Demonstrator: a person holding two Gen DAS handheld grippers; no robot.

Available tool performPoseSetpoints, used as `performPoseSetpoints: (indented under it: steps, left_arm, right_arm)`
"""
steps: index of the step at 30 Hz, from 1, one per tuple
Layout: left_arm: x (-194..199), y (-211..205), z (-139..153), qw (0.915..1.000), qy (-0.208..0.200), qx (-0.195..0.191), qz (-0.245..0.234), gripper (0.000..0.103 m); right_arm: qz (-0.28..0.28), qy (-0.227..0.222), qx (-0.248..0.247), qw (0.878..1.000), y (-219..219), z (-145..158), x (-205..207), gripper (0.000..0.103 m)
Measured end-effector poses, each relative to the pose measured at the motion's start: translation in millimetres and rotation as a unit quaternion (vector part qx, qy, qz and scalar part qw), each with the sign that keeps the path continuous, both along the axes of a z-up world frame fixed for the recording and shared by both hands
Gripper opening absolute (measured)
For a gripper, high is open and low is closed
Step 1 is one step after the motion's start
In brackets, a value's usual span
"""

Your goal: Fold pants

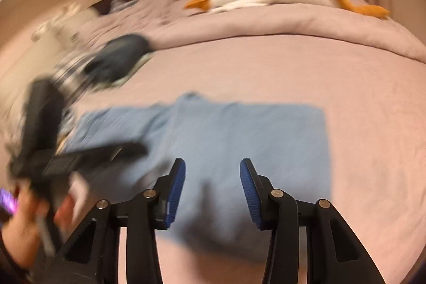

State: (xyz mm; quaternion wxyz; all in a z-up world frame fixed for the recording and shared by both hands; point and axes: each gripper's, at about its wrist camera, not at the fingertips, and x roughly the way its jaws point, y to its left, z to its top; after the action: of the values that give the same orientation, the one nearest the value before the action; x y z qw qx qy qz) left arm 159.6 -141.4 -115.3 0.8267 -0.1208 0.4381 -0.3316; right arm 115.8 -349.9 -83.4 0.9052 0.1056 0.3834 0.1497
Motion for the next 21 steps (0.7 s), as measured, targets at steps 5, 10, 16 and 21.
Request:
performPoseSetpoints:
  steps: [5,10,16,21]
  left_arm:
    - [2.2,-38.0,-28.7,0.9975,0.037,0.041,-0.044,0.040]
    - [-9.9,-19.8,-40.4,0.9982,0.035,0.023,-0.044,0.037]
    - [-15.0,-0.1,-44.1,0.9982,0.048,-0.007,-0.034,0.037]
    - [-33.1,8.8,-34.2,0.9990,0.033,0.002,-0.029,0.037]
  right_arm:
    - [-0.054,0.059,-0.067,0.995,-4.6,-27.8,52.3,0.034]
    - [-0.053,0.105,-0.110,0.987,-0.3,-46.6,81.7,0.024]
    - [0.028,0.051,-0.090,0.994,60.8,-16.5,64.9,0.024]
    - [0.076,0.065,-0.107,0.989,121.2,-34.3,87.9,0.024]
